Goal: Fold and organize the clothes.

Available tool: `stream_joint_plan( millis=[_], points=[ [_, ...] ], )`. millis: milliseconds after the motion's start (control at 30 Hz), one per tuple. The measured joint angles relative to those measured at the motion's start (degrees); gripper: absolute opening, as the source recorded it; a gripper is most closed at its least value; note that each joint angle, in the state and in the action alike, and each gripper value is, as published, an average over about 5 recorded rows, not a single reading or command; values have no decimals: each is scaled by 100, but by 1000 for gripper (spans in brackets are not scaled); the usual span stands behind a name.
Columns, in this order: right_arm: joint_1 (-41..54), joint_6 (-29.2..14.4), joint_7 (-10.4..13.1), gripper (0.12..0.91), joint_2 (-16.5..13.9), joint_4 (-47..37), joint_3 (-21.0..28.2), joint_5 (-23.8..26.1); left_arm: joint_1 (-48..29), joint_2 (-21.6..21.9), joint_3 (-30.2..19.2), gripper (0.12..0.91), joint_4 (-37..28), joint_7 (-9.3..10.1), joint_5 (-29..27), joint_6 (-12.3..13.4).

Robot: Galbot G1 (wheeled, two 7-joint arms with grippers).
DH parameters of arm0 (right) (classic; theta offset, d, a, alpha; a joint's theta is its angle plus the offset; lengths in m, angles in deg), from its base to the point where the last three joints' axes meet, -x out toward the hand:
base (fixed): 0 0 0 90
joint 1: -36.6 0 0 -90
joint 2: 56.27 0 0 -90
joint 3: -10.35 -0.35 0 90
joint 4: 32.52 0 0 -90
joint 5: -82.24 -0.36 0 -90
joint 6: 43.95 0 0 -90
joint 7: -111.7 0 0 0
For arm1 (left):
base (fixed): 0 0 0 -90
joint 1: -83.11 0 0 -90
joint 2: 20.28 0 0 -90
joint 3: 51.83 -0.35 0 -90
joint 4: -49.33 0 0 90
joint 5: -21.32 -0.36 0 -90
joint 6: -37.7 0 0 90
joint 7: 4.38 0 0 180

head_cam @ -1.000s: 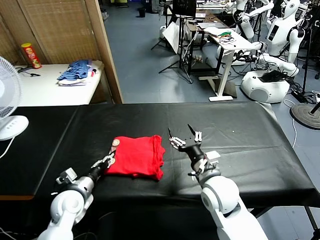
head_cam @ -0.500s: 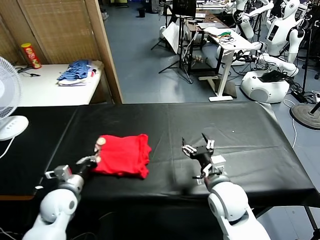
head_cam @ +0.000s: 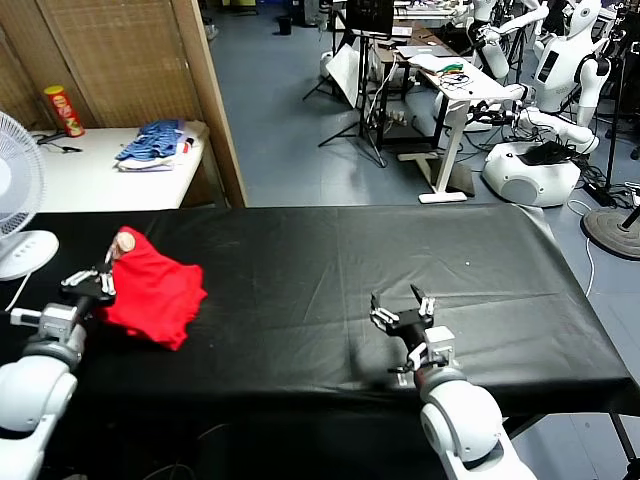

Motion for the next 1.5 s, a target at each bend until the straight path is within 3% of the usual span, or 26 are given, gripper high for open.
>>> stream_joint_plan(
  millis=[100, 233, 533, 667, 767, 933, 1033, 1133, 1300, 1500],
  points=[
    [-67, -7, -25, 798, 6, 9, -53, 21, 65, -90, -161, 137, 222, 3, -133, 17],
    [-145, -10, -75, 798, -6, 28, -162, 23, 89, -427, -617, 137, 454, 19, 157, -55],
    [-250, 16, -266, 798, -125, -6, -353, 15, -139, -1658, -1996, 137, 499, 265, 787, -238],
    [-228, 23, -352, 798, -183, -52, -279, -11, -262, -2006, -2351, 143, 477, 241, 946, -232],
    [-158, 22, -403, 798, -190, -124, -167, -108, -303, -2089, -2462, 230, 502, 26, 1125, -184],
    [22, 64, -535, 798, -176, -292, 93, -534, -316, -2036, -2460, 511, 589, -444, 1673, -146],
    [186, 151, -566, 798, -153, -430, 310, -913, -346, -1965, -2382, 671, 649, -505, 1981, -32],
    [416, 241, -516, 798, -79, -623, 570, -1312, -369, -1873, -2276, 772, 713, -428, 2081, 75],
    [960, 333, -331, 798, 185, -1200, 1119, -1882, -241, -1720, -2031, 797, 848, -246, 2165, 174],
    [1477, 215, -261, 791, 531, -1980, 1627, -1875, 40, -1763, -1767, 798, 1025, -90, 2244, 335]
  ],
)
